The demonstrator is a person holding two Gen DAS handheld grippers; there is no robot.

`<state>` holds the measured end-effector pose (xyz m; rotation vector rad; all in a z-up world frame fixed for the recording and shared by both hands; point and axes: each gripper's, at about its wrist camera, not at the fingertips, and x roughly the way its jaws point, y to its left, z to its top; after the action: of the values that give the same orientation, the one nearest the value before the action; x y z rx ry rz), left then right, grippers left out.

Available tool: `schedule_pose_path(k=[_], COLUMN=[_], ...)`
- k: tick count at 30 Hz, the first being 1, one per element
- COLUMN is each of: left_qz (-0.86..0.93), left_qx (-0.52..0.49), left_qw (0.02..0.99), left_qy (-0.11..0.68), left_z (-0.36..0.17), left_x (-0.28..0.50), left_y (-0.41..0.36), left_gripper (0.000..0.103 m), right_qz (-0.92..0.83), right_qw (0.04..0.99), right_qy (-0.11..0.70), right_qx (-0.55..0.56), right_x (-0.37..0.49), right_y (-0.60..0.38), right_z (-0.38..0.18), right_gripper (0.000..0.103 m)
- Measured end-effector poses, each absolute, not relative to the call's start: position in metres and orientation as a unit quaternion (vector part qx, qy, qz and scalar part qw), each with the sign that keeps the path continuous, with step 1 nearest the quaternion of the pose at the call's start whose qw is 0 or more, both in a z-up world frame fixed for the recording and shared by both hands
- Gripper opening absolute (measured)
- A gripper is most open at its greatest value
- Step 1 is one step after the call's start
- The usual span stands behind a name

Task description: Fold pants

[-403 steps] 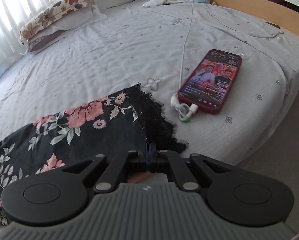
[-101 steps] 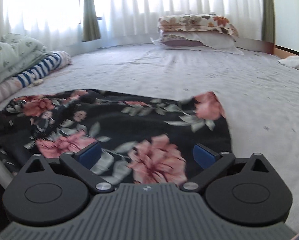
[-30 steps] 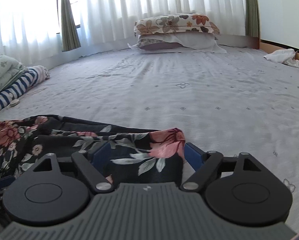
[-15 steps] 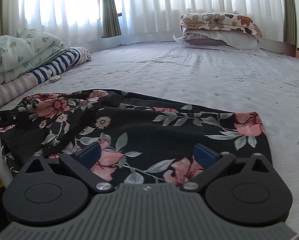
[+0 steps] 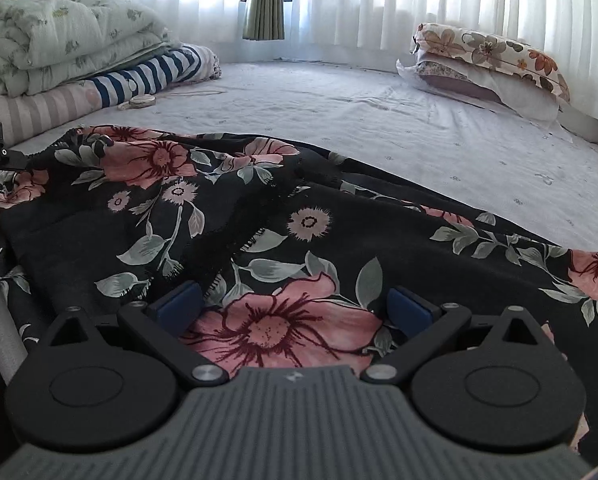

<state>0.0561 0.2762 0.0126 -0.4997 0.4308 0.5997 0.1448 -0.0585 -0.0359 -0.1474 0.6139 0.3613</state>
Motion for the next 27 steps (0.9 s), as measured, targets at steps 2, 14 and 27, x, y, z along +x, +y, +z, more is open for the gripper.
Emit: schedule_pose_path(k=[2, 14, 27], left_qz=[0.304, 0.306, 0.269], left_qx=[-0.253, -0.274, -0.358], left_qw=[0.895, 0.891, 0.879], left_qy=[0.207, 0.196, 0.163], left_z=[0.009, -0.009, -0.024], left_x=[0.059, 0.087, 0.086], left_y=[0.286, 0.314, 0.333], left_gripper=[0.081, 0.08, 0.019], right_qz=[0.182, 0.19, 0.191], right_qw=[0.933, 0.936, 0.938], right_qy=[0.304, 0.29, 0.285], right_qx=[-0.063, -0.053, -0.053], right_x=[0.146, 0.145, 0.144], right_y=[-0.062, -0.065, -0.066], right_z=[-0.037, -0.042, -0.043], right_gripper=[0.103, 0.103, 0.103])
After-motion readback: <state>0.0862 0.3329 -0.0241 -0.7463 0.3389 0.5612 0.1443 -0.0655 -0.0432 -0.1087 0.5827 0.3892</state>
